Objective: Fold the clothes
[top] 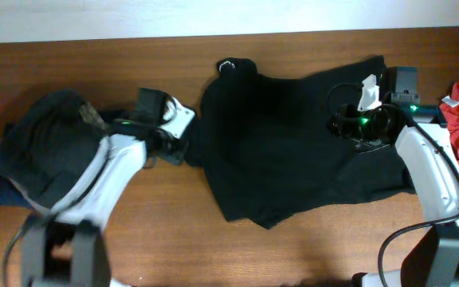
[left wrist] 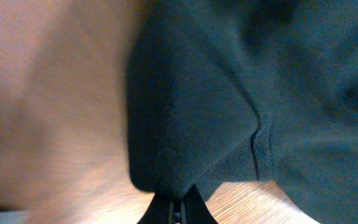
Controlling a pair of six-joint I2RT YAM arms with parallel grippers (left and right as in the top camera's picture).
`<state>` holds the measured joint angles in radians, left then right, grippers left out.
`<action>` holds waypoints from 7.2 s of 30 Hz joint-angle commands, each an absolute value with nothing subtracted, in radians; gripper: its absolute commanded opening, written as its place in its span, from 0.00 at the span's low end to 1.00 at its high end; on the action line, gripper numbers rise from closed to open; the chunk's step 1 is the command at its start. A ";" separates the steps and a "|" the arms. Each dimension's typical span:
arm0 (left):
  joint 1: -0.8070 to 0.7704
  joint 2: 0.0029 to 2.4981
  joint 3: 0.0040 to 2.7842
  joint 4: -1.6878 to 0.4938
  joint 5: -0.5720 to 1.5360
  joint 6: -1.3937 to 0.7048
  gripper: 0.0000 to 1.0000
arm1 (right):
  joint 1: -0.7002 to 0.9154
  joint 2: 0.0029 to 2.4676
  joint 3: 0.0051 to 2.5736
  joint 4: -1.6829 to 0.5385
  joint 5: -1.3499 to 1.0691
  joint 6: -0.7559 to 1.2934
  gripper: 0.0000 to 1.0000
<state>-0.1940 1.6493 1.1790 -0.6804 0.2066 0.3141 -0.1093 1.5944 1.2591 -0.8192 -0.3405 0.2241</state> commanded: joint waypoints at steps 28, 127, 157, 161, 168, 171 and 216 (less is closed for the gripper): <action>-0.167 1.538 1.207 -0.869 0.400 0.299 0.53 | -0.308 1.653 1.215 -0.999 -0.183 0.353 0.73; -0.344 1.564 1.039 -0.477 0.104 0.041 0.56 | -0.518 1.611 0.926 -0.623 -0.535 0.212 0.89; -0.220 1.853 1.039 -0.280 0.089 0.084 0.14 | -0.439 1.613 0.703 -0.592 0.182 0.615 0.04; -0.218 1.853 1.039 -0.280 0.088 0.085 0.14 | -0.485 1.613 0.704 -0.553 0.214 0.616 0.04; -0.218 1.853 1.039 -0.289 0.089 0.084 0.19 | -0.525 1.613 0.731 -0.511 0.111 0.571 0.04; -0.218 1.851 1.043 -0.313 0.089 0.084 0.20 | -0.525 1.612 0.779 -0.541 0.063 0.522 0.04; -0.336 1.393 0.760 -1.050 0.458 -0.118 0.75 | -0.502 1.306 1.071 -1.008 -0.538 0.107 0.64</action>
